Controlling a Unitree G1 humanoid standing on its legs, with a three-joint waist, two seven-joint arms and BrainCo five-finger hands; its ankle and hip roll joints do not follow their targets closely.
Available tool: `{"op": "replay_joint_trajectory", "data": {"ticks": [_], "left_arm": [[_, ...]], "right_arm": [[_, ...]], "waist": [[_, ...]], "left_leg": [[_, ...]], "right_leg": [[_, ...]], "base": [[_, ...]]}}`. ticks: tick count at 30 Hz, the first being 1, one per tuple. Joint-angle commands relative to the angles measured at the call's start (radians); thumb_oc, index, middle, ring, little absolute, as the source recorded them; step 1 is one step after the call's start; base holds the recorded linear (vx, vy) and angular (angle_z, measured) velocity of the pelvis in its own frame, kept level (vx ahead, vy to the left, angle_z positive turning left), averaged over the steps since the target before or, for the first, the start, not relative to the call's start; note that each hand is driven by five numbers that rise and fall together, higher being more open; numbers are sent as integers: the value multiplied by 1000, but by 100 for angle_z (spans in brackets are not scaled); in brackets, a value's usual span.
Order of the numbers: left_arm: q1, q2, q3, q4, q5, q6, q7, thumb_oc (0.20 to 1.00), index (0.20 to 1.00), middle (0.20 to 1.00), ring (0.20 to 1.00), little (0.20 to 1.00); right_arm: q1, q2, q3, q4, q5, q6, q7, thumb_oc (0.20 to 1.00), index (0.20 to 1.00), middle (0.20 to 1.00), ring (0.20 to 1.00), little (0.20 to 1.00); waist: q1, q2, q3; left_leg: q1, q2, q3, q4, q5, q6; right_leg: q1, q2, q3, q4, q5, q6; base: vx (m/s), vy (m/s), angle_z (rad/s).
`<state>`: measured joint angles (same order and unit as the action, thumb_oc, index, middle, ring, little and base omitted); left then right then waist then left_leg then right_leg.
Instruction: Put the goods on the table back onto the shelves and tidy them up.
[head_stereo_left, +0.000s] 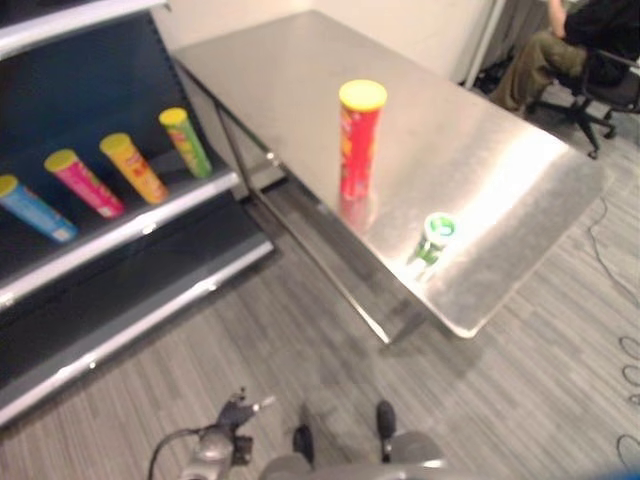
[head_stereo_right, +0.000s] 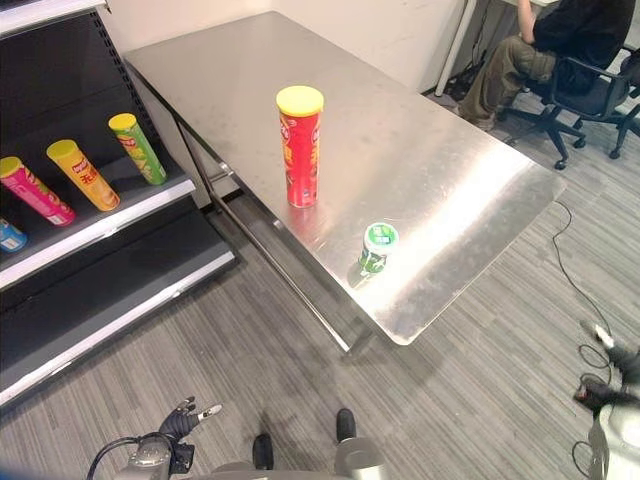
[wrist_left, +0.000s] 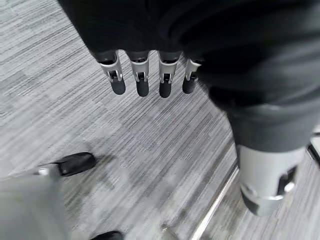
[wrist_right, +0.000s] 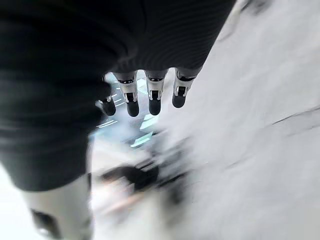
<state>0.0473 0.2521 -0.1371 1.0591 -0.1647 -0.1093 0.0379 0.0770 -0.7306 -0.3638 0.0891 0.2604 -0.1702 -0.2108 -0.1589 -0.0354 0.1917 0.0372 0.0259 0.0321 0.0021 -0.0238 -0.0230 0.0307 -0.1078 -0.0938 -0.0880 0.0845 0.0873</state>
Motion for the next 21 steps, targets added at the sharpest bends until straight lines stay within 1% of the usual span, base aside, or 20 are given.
{"op": "replay_joint_trajectory", "data": {"ticks": [1,2,3,5,6,8,9,14,15,21], "left_arm": [[-35,50,4,-10,30,-29,-9,1000,1000,1000,1000,1000],[-34,49,7,-11,30,-29,-10,1000,1000,1000,1000,1000],[-29,56,2,-27,19,-31,-11,1000,1000,1000,1000,1000],[-16,62,-1,-48,-1,-35,-18,1000,1000,1000,1000,1000],[-16,62,0,-48,-1,-35,-18,1000,1000,1000,1000,1000],[-2,62,-6,-59,-16,-36,-22,1000,1000,1000,1000,1000],[5,60,-12,-55,-23,-37,-24,1000,1000,1000,1000,1000],[13,54,-8,-55,-46,-42,-20,1000,1000,1000,1000,1000],[20,49,-6,-55,-51,-44,-18,1000,1000,1000,1000,1000],[23,38,-6,-37,-62,-49,-14,1000,1000,1000,1000,1000]], "right_arm": [[-164,-101,118,-17,-42,-64,95,1000,1000,1000,1000,1000],[-169,-102,123,-14,-41,-64,95,1000,1000,1000,1000,1000],[-208,-113,189,-20,-33,-58,126,1000,1000,1000,1000,1000],[-254,-125,288,-7,-32,-49,179,1000,1000,1000,1000,1000],[-255,-125,289,-6,-32,-49,179,1000,1000,1000,1000,1000],[-301,-132,376,23,-43,-32,216,1000,1000,1000,1000,1000],[-340,-130,442,58,-59,-24,231,1000,1000,1000,1000,1000],[-383,-125,506,100,-60,-18,241,1000,1000,1000,1000,1000],[-394,-135,537,101,-79,-16,254,1000,1000,1000,1000,1000],[-413,-155,593,125,-103,-17,273,1000,1000,1000,1000,1000]], "waist": [[63,-16,-12],[60,-16,-11],[72,-12,-11],[82,-8,-10],[82,-8,-10],[95,-6,-8],[106,-3,-6],[116,1,-3],[123,2,-2],[130,-1,-3]], "left_leg": [[-53,67,-29,142,-129,-70],[-52,67,-29,142,-130,-71],[-49,70,-33,136,-124,-74],[-47,71,-41,129,-117,-78],[-47,71,-42,129,-117,-78],[-46,71,-48,127,-113,-81],[-44,72,-53,123,-108,-84],[-45,72,-65,115,-98,-90],[-45,73,-70,111,-93,-92],[-41,75,-77,98,-87,-95]], "right_leg": [[25,-73,-34,141,-203,72],[26,-72,-34,141,-203,72],[33,-73,-41,139,-205,70],[45,-75,-52,136,-208,68],[46,-75,-53,136,-208,68],[53,-75,-65,137,-212,66],[61,-76,-74,135,-215,63],[71,-76,-98,134,-219,61],[77,-77,-108,133,-221,61],[87,-76,-128,131,-221,62]], "base": [[12,-32,3],[11,-47,10],[8,-42,18],[10,-48,30],[2,-32,26],[-1,-43,19],[3,-43,15],[7,-38,16],[8,-22,9],[10,-15,14]]}}
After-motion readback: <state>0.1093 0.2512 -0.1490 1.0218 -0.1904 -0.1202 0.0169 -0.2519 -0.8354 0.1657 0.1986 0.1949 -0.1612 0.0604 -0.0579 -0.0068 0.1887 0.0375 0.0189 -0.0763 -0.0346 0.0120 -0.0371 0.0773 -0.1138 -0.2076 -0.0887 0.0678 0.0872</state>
